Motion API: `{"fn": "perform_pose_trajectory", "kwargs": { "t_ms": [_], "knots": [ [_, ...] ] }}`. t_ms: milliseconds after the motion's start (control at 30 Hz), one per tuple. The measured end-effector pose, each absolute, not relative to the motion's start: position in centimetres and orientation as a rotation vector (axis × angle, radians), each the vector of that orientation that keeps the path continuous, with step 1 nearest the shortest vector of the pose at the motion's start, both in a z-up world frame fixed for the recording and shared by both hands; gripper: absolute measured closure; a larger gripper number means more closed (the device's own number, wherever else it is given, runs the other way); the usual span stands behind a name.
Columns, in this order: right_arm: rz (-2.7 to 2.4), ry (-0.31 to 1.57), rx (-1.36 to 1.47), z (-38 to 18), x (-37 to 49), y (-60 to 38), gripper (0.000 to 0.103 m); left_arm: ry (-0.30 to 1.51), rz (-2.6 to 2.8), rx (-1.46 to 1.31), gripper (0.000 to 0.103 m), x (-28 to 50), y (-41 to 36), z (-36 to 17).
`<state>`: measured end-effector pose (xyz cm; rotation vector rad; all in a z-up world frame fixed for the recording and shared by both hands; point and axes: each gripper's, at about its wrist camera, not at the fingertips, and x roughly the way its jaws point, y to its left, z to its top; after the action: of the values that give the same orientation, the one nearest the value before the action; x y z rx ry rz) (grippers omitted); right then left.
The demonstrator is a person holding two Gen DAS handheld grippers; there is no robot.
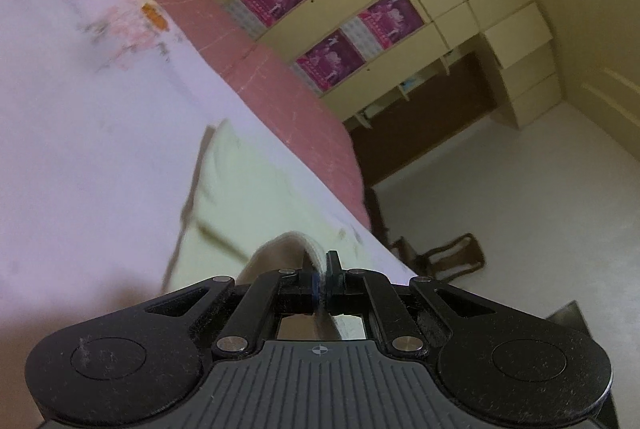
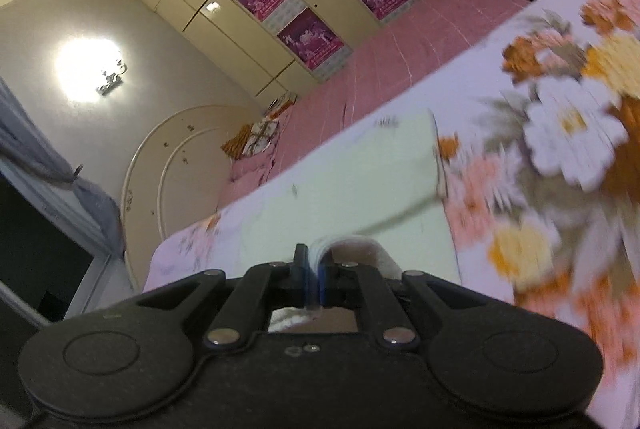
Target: Fold small clothes
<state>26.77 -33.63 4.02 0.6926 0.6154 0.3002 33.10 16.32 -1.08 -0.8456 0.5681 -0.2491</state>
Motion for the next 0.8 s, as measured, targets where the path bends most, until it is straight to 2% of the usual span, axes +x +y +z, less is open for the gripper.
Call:
{"fn": "perform_pose_trajectory", "kwargs": {
  "t_ms": [300,467,533,567,600,633,667,700,733,800],
  "knots": [
    [0.267,0.713,0.754,-0.8,39.7,-35.4,0.098,0.651,-0.187,-0.801,0.1,44.7,15.8,-3.9],
    [0.248,0.777,0.819,-4.0,43.8,-36.4,0.097,0.683,-0.177,-0.769,0.099,47.9,15.1,-5.8],
    [0.27,0.787,0.838,-5.0,44.7,-36.5,0.093,0.668,-0.166,-0.735,0.099,48.4,14.8,-5.7],
    [0.284,0.779,0.842,-5.3,45.1,-36.5,0.088,0.658,-0.16,-0.725,0.099,48.7,14.7,-5.7],
    [0.296,0.761,0.837,-5.4,45.3,-36.6,0.075,0.649,-0.154,-0.721,0.098,49.0,14.8,-5.7],
    [0.298,0.739,0.826,-5.4,45.5,-36.6,0.069,0.648,-0.147,-0.716,0.083,49.2,14.8,-5.6],
    [0.295,0.718,0.816,-5.3,45.6,-36.8,0.058,0.637,-0.141,-0.708,0.052,49.5,15.0,-5.5],
    [0.292,0.688,0.807,-5.1,45.4,-36.9,0.05,0.609,-0.134,-0.694,0.037,49.4,15.1,-5.1],
    [0.293,0.663,0.809,-4.9,45.2,-37.2,0.049,0.573,-0.121,-0.669,0.029,49.2,15.2,-4.7],
    [0.301,0.624,0.82,-4.7,44.8,-37.8,0.049,0.57,-0.16,-0.615,0.031,49.6,15.3,-4.3]
  ]
}}
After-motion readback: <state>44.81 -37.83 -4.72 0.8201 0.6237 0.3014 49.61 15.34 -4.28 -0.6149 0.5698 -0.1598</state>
